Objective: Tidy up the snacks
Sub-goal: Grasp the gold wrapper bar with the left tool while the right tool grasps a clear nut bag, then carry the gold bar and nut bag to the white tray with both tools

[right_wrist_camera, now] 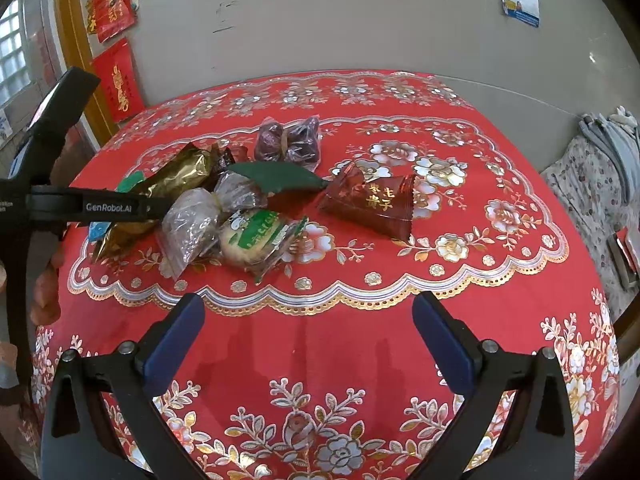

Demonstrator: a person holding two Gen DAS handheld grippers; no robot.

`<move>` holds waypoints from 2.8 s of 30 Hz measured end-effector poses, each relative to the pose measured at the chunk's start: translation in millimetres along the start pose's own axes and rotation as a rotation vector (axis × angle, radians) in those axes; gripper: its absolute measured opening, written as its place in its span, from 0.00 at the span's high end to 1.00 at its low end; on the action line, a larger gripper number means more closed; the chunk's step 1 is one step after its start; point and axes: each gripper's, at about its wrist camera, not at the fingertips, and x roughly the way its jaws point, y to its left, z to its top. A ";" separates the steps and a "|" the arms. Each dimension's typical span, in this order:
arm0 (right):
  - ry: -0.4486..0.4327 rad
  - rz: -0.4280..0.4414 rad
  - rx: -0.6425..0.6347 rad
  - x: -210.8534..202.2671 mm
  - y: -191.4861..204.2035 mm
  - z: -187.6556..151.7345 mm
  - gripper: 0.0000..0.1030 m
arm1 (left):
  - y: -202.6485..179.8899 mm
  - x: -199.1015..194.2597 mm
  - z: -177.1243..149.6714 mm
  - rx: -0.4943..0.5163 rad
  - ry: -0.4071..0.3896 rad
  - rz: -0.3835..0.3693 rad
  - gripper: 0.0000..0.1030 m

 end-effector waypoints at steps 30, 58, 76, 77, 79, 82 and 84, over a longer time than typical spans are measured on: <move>0.049 0.150 -0.102 51.3 84.4 50.7 0.05 | 47.7 -77.8 -51.9 -0.118 -0.149 0.130 0.85; -0.075 0.181 -0.226 17.6 99.8 20.8 0.63 | 51.0 -79.8 -79.4 -0.133 -0.125 0.083 0.85; -0.188 0.222 -0.296 -34.3 138.4 12.0 0.63 | 72.1 -122.3 -96.5 -0.165 -0.190 0.152 0.85; -0.192 0.225 -0.298 -35.6 140.4 11.5 0.64 | 74.8 -124.4 -97.9 -0.170 -0.193 0.155 0.85; -0.194 0.237 -0.304 -38.0 146.6 10.9 0.63 | 79.4 -128.2 -100.6 -0.177 -0.199 0.160 0.85; -0.196 0.247 -0.313 -40.3 154.3 9.6 0.63 | 85.5 -132.9 -105.2 -0.186 -0.202 0.162 0.85; -0.194 0.252 -0.322 -41.0 160.7 9.4 0.63 | 91.1 -136.5 -107.2 -0.196 -0.201 0.157 0.85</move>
